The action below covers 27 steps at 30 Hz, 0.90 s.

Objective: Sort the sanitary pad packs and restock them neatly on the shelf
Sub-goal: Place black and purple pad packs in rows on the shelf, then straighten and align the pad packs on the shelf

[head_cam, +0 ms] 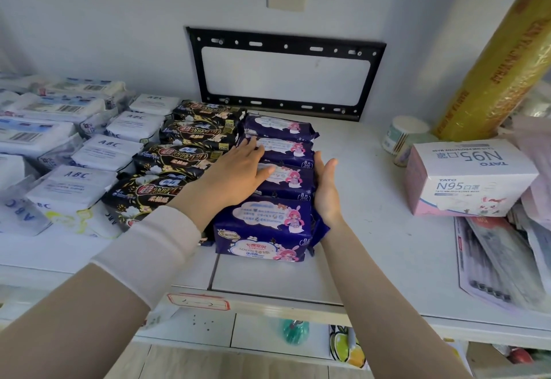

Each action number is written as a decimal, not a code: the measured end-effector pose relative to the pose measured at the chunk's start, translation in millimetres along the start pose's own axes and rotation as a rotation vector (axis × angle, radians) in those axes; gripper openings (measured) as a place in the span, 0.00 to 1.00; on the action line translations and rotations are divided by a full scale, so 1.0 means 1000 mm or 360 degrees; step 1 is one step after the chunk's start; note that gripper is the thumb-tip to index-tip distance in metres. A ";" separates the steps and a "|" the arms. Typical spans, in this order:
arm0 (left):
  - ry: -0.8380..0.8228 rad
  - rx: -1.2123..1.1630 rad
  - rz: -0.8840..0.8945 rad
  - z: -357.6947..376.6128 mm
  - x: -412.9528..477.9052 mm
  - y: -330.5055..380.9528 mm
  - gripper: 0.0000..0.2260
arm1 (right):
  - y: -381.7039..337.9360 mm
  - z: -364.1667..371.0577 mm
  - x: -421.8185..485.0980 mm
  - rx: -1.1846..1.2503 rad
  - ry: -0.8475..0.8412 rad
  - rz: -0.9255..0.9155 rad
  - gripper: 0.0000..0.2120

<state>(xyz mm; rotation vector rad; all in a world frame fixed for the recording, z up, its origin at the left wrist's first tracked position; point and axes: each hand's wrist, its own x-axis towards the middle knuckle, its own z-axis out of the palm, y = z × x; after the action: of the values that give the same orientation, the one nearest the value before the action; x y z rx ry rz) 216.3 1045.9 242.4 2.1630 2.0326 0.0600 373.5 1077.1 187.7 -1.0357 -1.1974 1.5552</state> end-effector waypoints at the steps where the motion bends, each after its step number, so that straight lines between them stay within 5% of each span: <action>1: 0.0004 0.0003 -0.0001 0.001 0.000 0.000 0.27 | -0.002 0.001 -0.001 -0.0049 -0.0005 -0.0002 0.26; 4: 0.0005 -0.0032 -0.0017 -0.001 -0.001 0.000 0.27 | -0.005 -0.004 -0.002 -0.0126 -0.0008 0.0038 0.19; 9: 0.0102 -0.0030 -0.0068 -0.015 0.009 -0.010 0.27 | -0.016 -0.025 0.011 -0.0252 0.0295 0.0016 0.28; 27: -0.0055 0.0002 -0.0084 -0.026 0.055 -0.032 0.25 | -0.046 -0.001 0.070 -0.0666 0.0091 0.0110 0.23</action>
<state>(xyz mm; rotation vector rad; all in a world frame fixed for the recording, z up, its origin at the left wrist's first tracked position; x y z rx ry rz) 184.9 1104.6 258.5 2.0952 2.0698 0.0141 363.6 1150.7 225.7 -1.3925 -1.4980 1.3437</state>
